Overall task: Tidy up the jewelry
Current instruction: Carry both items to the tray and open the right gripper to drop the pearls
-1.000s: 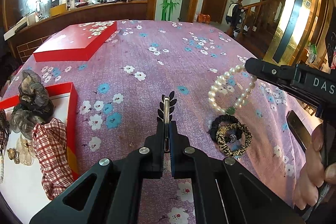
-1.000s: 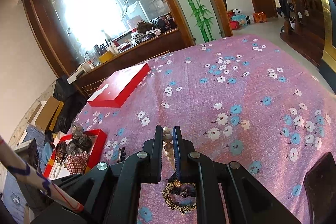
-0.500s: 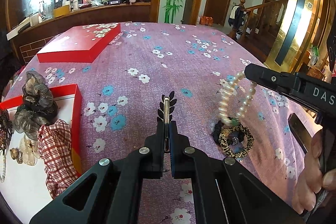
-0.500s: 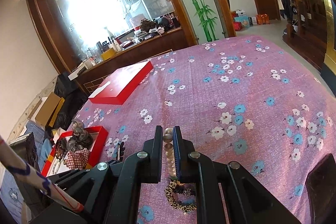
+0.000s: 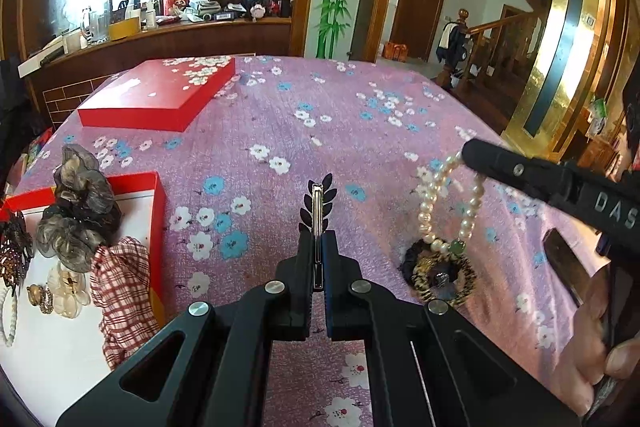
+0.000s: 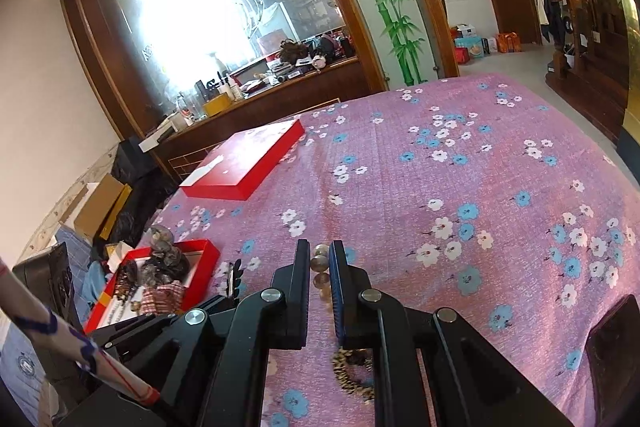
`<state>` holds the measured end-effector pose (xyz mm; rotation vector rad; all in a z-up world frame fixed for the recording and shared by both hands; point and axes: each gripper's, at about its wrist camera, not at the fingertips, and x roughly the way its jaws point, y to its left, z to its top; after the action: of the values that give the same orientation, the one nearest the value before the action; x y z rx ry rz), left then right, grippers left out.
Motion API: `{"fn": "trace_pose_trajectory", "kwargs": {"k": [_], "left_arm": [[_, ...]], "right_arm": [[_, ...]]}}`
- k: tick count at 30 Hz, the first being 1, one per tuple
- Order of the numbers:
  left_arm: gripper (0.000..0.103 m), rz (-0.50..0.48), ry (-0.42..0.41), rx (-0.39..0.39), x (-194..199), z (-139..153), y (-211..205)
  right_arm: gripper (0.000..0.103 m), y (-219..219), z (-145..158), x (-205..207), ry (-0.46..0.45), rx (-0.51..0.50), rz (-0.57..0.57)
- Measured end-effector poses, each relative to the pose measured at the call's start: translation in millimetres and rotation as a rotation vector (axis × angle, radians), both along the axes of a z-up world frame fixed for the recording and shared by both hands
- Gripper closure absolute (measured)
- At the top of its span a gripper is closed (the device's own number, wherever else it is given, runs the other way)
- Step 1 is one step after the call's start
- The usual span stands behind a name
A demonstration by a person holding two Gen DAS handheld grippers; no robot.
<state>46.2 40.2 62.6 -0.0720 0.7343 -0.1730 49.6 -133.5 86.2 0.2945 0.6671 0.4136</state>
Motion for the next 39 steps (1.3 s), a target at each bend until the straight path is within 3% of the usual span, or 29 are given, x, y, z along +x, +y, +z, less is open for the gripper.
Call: {"fn": "trace_pose_trajectory", "kwargs": {"k": [11,17,22,31,39], "left_arm": [[0.099,0.032,-0.050,-0.062,-33,37,28],[0.099,0.086,-0.067,-0.077,-68,46,76],[0.099,0.175,-0.052,-0.048,-92,36,127],[0.099,0.337,0.009,-0.082,-99,1,198],[0.099,0.351,0.063,-0.128,-84,-21,212]], "right_arm": [[0.093,28,25,-51,-0.043,0.030,0.036],[0.093,66,38,-78,-0.067,0.035,0.130],[0.093,108,41,-96,-0.068,0.031,0.241],[0.092,198,10,-94,0.026,0.001,0.415],[0.092,239,-31,-64,0.105,-0.035,0.440]]}}
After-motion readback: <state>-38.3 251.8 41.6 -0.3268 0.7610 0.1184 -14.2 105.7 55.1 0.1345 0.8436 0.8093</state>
